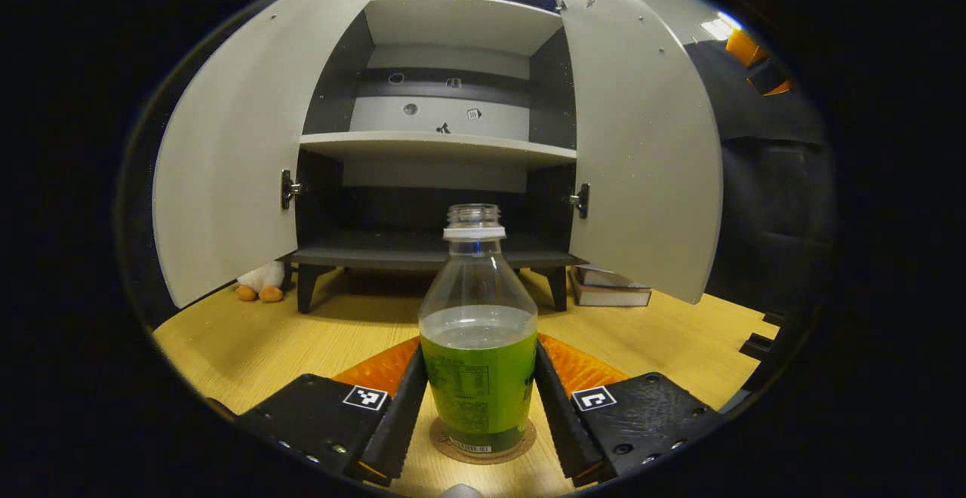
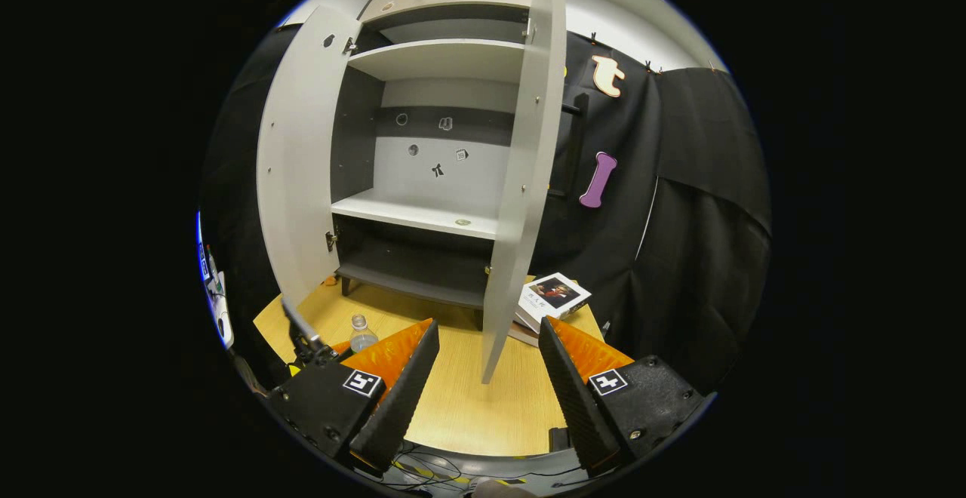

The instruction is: Grasp the bottle in the cabinet with the left hand and place it on the coaster, then close the right door with the right hand and the left door with the left hand.

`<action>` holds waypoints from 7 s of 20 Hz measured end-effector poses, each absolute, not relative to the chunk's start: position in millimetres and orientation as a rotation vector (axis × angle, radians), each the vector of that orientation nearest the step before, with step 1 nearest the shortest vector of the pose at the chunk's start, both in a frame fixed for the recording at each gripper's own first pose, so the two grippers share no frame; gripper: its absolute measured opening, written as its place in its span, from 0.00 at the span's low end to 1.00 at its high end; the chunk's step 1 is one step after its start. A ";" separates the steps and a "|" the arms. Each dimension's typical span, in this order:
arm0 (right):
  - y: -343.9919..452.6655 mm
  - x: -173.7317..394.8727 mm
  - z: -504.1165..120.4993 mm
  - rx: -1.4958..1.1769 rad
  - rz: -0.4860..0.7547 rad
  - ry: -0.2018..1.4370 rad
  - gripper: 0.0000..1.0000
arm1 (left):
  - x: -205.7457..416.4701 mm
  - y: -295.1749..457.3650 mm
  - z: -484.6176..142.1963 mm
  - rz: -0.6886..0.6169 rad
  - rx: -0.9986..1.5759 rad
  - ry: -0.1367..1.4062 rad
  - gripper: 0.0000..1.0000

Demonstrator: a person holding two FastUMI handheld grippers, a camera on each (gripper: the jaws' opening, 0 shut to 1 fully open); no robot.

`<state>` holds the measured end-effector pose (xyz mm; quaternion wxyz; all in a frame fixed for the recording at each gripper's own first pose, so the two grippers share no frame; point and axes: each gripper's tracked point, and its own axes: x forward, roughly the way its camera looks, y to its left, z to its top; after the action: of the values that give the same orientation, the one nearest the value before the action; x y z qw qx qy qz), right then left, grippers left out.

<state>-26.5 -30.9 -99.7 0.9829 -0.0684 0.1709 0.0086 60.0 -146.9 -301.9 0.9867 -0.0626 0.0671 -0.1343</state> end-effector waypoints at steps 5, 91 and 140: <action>-31.5 -34.1 -104.1 -0.136 0.028 0.353 0.82 | 44.5 -147.6 -328.6 -0.304 -0.064 0.190 0.78; 13.5 122.1 46.7 0.113 0.298 0.086 0.80 | -11.9 -5.6 6.1 0.031 0.019 0.006 0.96; 37.1 5.9 -14.1 0.077 0.158 0.238 0.81 | 93.6 243.3 38.9 0.114 -0.024 -0.057 0.89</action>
<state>5.9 37.1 -14.1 0.9890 0.0385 0.1187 0.0789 93.6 243.3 38.9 0.9979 -0.0120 -0.0287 0.0568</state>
